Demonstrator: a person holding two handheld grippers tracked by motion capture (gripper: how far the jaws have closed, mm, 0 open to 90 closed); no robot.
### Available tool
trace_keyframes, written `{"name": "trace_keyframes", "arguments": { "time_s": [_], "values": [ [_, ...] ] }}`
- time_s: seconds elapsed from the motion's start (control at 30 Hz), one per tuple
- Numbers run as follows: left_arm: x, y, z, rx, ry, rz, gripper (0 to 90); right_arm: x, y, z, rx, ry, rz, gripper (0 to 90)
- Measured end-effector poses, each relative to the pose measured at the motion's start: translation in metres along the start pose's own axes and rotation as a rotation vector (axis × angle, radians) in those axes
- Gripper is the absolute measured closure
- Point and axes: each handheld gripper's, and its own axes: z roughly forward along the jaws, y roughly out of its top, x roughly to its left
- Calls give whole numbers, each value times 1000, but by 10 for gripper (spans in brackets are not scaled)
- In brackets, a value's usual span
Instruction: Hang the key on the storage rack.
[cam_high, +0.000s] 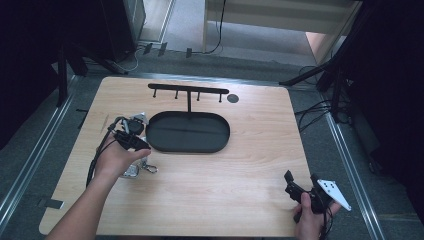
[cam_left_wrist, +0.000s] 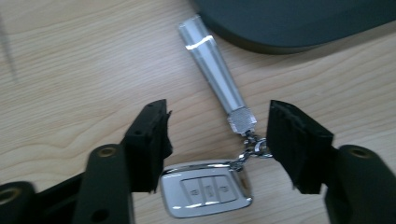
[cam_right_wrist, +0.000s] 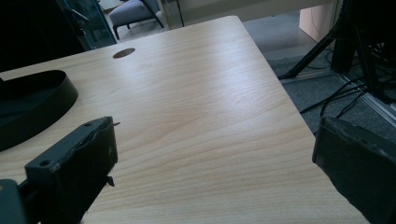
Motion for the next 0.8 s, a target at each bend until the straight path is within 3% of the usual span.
{"name": "trace_keyframes", "arguments": {
  "time_s": [0.13, 0.23, 0.27, 0.47, 0.6, 0.8],
  "values": [
    [-7, 4, 4, 3, -27, 8, 512, 0, 0, 0, 4, 2, 1, 0],
    [-11, 6, 7, 12, -20, 5, 545, 0, 0, 1, 4, 2, 1, 0],
    [-11, 6, 8, 18, -5, 16, 546, 0, 0, 0, 4, 1, 1, 0],
    [-12, 11, 21, 30, 49, -30, 548, 0, 0, 1, 7, 1, 1, 0],
    [-13, 12, 27, 29, 87, -37, 566, 0, 0, 1, 9, 1, 6, 0],
    [-11, 12, 41, 45, 94, -55, 588, 0, 0, 1, 9, 2, 7, 0]
  ]
}}
